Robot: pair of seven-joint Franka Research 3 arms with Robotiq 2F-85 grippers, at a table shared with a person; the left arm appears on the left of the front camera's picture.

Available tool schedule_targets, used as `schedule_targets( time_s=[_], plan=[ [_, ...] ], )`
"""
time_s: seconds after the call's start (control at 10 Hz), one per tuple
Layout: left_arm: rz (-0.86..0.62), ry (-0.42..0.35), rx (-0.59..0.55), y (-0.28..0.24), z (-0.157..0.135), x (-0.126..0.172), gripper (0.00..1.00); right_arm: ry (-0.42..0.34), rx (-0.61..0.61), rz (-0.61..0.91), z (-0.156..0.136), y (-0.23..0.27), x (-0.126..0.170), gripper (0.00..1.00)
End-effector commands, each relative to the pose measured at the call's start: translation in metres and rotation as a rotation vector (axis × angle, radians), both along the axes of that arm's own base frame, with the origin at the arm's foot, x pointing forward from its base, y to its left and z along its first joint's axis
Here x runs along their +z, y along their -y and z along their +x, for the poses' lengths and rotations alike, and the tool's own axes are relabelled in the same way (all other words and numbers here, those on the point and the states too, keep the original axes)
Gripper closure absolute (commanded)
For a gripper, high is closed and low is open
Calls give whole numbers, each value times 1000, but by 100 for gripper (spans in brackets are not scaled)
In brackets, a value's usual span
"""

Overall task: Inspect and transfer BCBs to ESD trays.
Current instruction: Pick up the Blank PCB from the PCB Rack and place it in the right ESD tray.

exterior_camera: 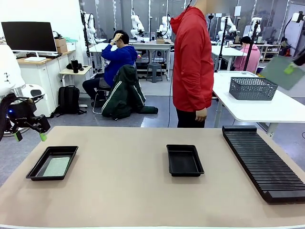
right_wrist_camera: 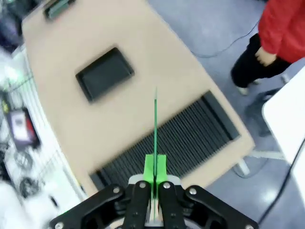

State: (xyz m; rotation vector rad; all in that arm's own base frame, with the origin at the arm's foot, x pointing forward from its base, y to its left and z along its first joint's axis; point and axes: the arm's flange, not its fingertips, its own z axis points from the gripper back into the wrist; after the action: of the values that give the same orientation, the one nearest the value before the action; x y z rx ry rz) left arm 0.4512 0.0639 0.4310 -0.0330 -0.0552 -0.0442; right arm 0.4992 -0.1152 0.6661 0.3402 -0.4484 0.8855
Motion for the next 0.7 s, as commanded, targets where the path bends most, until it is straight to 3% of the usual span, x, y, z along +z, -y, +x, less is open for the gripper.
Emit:
schedule_targets(
  time_s=[0.0,0.2,0.5,0.6],
  plan=[
    [3,12,3,-1,0,-2,0,-1,-270,213,-1,-46,-38,98],
    [3,12,3,-1,0,-2,0,-106,-478,343,5,-107,-101,98],
    [3,12,3,-1,0,-2,0,-322,-631,500,3,-183,-192,98],
    [3,12,3,-1,0,-2,0,-375,-640,518,1,-199,-211,98]
  ],
)
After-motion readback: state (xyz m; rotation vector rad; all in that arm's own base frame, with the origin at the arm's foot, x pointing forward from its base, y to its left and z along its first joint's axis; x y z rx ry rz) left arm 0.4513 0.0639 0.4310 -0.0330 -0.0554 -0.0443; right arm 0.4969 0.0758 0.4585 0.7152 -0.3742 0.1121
